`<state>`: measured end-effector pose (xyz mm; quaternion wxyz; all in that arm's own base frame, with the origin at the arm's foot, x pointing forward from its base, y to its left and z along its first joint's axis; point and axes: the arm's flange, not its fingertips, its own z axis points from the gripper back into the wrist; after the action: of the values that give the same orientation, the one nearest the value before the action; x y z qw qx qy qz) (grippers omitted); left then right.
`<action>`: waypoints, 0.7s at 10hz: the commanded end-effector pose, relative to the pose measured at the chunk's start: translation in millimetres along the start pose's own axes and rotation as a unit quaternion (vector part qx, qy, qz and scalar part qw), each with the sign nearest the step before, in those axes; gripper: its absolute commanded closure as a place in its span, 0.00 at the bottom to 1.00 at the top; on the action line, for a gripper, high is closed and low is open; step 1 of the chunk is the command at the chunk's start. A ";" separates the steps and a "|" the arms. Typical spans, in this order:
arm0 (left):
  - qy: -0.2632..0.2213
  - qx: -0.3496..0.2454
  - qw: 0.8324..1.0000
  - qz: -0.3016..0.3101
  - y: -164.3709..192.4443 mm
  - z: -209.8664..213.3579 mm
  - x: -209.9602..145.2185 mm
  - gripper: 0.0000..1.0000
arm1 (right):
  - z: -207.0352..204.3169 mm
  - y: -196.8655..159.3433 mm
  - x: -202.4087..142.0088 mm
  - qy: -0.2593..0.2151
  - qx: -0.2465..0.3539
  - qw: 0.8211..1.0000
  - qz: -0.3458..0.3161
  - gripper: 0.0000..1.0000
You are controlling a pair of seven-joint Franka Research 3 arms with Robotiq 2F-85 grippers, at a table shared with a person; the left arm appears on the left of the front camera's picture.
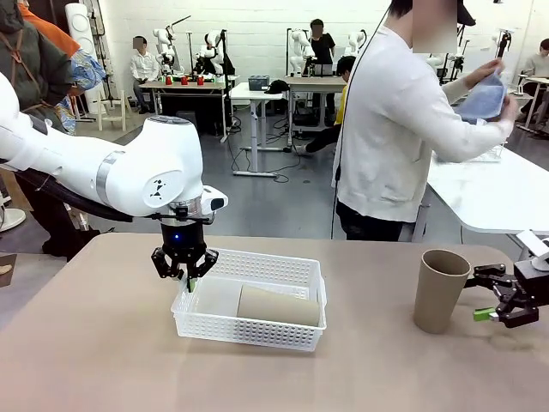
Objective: Clean and organize the cups into the basket.
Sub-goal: Pick up the Reusable plastic cup from the right side of the table and stack it inside the Organizing basket in the center of the table.
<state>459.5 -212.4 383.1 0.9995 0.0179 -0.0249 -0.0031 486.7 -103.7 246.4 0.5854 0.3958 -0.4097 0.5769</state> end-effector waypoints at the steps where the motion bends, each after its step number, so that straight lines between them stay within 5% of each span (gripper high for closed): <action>1: -0.003 -0.001 1.000 0.000 -1.4 -0.3 0.8 1.00 | -17.6 -7.2 4.1 0.001 0.006 1.000 -0.005 0.00; 7: -0.003 -0.001 1.000 0.000 -1.4 -0.3 0.8 1.00 | -62.2 -4.2 7.3 0.003 0.055 0.998 -0.007 0.00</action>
<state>459.5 -212.4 383.1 0.9995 0.0180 -0.0249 -0.0031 492.7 -47.9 233.0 0.5571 0.4278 -0.3846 0.5989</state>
